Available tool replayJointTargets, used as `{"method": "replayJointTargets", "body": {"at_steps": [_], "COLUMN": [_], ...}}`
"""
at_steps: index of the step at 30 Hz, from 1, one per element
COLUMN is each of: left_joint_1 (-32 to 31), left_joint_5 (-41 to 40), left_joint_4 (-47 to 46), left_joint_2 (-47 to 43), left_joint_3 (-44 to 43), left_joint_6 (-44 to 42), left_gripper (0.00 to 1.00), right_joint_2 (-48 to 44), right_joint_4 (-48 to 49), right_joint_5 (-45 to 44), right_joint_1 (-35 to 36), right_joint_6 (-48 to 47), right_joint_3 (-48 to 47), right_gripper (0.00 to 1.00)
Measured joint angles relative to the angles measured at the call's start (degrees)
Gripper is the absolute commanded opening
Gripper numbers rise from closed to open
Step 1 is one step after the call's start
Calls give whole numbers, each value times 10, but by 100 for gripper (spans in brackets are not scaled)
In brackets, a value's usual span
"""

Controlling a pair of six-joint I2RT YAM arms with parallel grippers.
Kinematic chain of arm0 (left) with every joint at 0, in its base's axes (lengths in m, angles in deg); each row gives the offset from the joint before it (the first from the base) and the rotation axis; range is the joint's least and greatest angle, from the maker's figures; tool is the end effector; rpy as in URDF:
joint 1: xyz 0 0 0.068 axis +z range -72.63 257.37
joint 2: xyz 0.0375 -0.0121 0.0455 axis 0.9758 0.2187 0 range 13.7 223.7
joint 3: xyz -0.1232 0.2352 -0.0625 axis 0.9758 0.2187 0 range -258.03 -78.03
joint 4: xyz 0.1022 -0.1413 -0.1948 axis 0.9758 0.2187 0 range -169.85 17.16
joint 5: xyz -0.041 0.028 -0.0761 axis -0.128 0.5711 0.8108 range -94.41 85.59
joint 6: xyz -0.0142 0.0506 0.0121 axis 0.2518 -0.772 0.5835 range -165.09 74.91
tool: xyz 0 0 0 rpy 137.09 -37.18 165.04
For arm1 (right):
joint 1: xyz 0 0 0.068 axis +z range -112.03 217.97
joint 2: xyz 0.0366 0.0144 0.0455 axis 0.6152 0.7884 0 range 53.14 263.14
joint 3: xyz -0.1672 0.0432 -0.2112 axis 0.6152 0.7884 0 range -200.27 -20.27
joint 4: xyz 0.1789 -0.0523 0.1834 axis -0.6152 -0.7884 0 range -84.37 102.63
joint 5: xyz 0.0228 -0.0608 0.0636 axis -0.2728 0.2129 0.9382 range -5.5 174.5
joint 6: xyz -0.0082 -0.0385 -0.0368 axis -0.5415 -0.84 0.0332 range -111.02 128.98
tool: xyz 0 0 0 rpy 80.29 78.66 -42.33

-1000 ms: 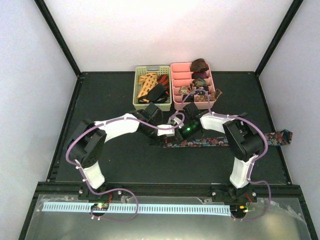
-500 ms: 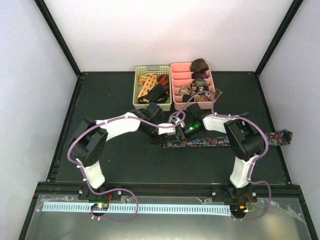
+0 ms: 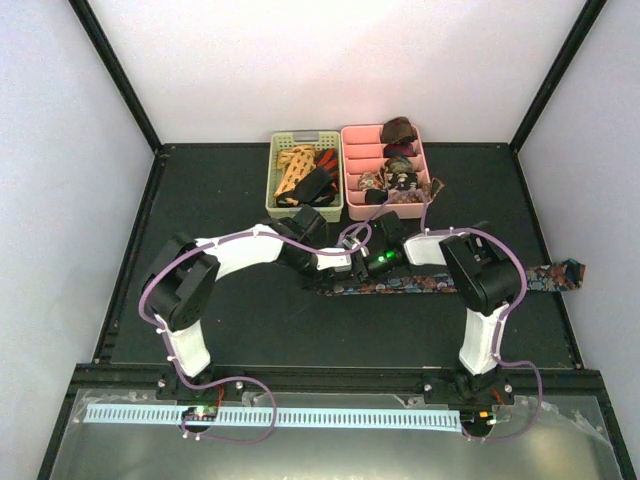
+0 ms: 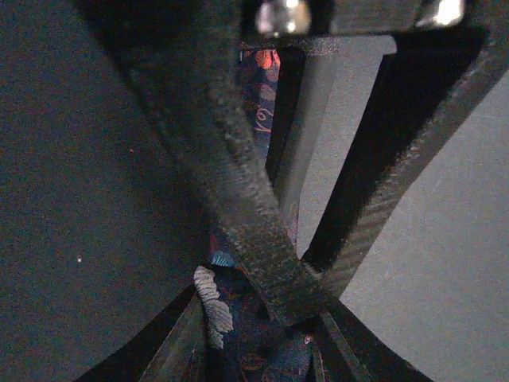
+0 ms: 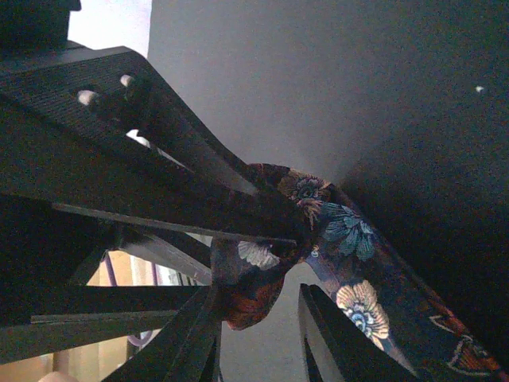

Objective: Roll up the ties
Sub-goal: Pass from the left arm to the right, then roll the tie at the center of the board.

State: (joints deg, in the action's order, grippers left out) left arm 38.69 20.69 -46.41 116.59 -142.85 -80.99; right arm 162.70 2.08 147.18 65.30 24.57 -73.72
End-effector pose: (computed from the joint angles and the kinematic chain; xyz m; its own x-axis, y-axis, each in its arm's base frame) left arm 0.2579 -0.2257 0.1663 -0.2063 0.8453 -0.4928 0.9776 0.1570 -0.1399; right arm 0.2792 0.1799 0.1094 -0.9263 -0.3400 -0.1625 -0.2850 0.3503 0.8922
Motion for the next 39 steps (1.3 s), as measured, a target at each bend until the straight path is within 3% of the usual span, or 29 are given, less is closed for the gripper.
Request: {"method": "replayJointTargets", "body": {"at_steps": [9,14,17,23,25,32,39], "left_joint_1": [0,-1,-1,2,2,-8,-32], "left_joint_5": [0,1,2,4,3,-17,-41], "left_joint_4": [0,0,0,-1,-3,-3,7], "left_joint_2": [0,0,0,0,0,3,48], "left_joint_3": [0,-2,-6,-7,-6,-7,-39], "left_joint_6": [2,5,6,7,5,0,-5], "left_gripper": [35,38,50,85,90,90,79], "right_joint_2": [0,1,1,1,1,3,5], "right_joint_4": [53,72,74,42,32,7,-1], "right_joint_5": [1,4,3,-7,-11,-22,-24], "right_joint_1": [-1,0,0,-4,-10,-30,-35], "right_joint_6": [49,65,64,32,21,-7,-25], "right_joint_3": [18,19,19,18,18,18,19], "right_gripper": [28,6,2,2,2,2,2]}}
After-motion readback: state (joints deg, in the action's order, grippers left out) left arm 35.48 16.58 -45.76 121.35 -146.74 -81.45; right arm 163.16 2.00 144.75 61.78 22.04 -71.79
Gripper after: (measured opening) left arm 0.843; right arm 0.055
